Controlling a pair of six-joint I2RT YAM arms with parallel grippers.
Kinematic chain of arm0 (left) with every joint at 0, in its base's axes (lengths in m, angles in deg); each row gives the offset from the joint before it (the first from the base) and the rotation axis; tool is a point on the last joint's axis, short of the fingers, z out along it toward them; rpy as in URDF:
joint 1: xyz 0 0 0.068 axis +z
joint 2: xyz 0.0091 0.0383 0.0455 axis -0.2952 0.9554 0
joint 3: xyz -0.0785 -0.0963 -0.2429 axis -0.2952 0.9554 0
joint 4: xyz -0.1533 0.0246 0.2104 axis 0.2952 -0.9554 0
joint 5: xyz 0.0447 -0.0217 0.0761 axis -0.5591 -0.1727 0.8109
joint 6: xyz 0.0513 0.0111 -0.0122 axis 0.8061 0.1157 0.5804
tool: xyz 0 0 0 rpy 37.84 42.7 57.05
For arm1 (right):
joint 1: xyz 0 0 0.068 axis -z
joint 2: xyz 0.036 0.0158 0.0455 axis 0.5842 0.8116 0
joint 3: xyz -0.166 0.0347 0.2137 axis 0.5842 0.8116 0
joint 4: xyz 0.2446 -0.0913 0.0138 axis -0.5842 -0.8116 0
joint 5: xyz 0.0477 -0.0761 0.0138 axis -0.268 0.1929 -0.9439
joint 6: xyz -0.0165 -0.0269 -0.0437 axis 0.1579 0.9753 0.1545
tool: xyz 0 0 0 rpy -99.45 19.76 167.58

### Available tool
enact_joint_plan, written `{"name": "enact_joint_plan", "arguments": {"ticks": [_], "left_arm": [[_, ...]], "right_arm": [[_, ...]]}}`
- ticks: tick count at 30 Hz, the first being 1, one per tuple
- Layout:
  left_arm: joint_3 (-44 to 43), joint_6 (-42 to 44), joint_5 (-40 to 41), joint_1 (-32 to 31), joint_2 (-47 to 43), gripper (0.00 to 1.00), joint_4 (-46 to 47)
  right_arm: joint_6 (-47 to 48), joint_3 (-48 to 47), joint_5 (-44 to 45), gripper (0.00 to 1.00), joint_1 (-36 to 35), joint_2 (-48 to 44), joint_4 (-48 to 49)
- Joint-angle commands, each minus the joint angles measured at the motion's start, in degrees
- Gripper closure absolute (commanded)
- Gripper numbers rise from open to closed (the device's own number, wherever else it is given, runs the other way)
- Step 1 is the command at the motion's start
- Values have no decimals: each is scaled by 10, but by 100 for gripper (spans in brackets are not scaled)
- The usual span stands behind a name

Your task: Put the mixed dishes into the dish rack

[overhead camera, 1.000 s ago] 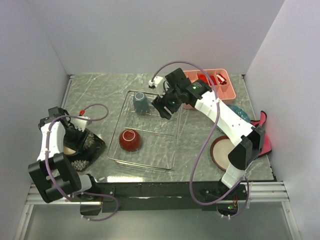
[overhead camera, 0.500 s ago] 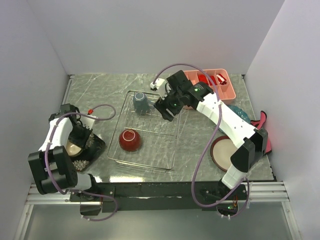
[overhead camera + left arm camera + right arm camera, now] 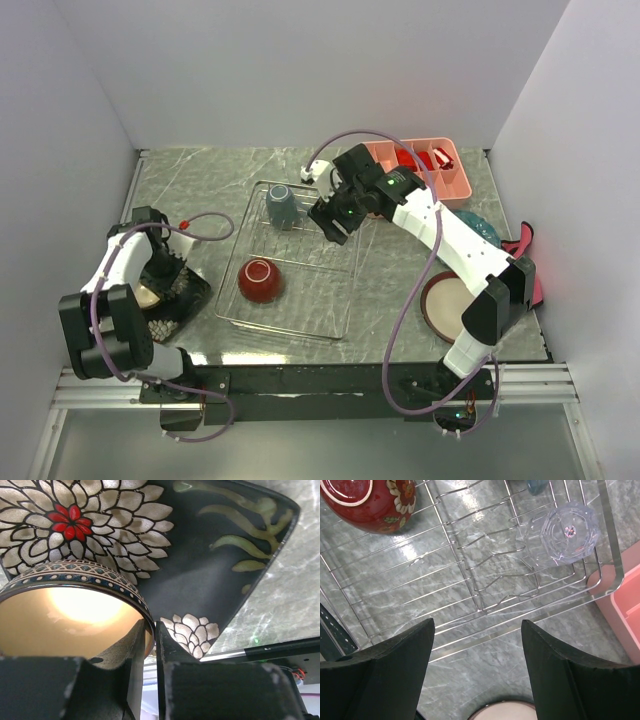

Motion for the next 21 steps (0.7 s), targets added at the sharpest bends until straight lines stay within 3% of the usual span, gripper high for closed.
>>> {"name": "enact_joint_plan", "arguments": {"ticks": [1,3,7,12,19,21], "left_arm": [[-10,-1,26,-5,16,83,40],[-11,0,33,-6,20,82,39],[-16,-2,35,-13,15,71,35],[-13,-5,42,-20,22,70,40],[-32,-14,22,-24,20,96,26],[-41,-13,14,-24,17,99,7]], "right_arm": [[4,2,-2,22,2,-34,16],[4,-1,-2,22,2,-30,16],[5,-9,-1,22,2,-24,17],[4,-9,-2,22,2,-22,18],[4,-5,1,22,2,-25,21],[4,-5,1,22,2,-24,21]]}}
